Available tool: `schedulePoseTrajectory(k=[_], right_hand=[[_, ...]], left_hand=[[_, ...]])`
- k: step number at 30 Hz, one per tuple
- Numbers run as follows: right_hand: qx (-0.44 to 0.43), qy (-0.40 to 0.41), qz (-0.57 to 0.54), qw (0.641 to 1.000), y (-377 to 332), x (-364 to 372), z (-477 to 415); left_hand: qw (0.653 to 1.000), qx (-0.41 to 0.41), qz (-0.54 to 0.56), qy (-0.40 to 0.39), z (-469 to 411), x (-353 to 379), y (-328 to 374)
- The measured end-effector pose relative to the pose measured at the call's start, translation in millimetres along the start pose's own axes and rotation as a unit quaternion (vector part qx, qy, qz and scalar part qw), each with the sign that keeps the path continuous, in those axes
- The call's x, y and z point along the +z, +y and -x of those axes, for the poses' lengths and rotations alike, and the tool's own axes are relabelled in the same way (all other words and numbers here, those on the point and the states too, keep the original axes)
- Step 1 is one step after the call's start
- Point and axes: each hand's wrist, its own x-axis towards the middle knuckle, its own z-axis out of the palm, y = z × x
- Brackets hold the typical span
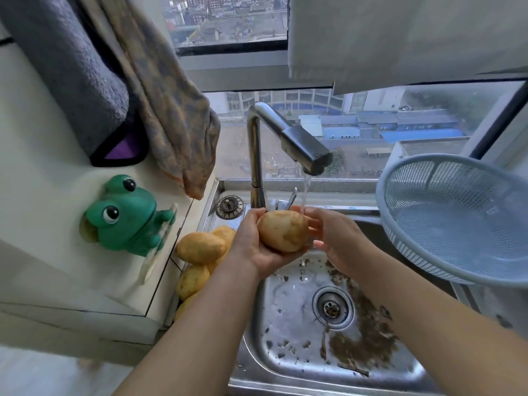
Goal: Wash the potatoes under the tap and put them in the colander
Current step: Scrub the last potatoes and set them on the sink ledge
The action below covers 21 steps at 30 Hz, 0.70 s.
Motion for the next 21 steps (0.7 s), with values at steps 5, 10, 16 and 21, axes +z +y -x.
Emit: schedulePoseTrajectory(k=[5,10,16,21], right_hand=[[-0.036,0.004,-0.025,0.999,-4.7,-7.3,1.8],[-0.080,-0.026,-0.028,0.996,-1.9,-17.9,2.2],[-0.020,-0.039,-0.178,0.983,-2.7,-23.9,0.7],[0.048,-0.068,-0.306,0.948,-2.5,-10.2,-4.4]], left_hand=[[0.999,-0.004,-0.004,-0.044,4.7,16.6,-3.8],[0.996,-0.017,-0.003,-0.089,-1.5,25.0,-4.4],[0.998,0.022,-0.042,-0.050,-2.5,22.3,-6.5],[0.999,0.044,-0.022,0.005,-5.6,3.4,-5.9]])
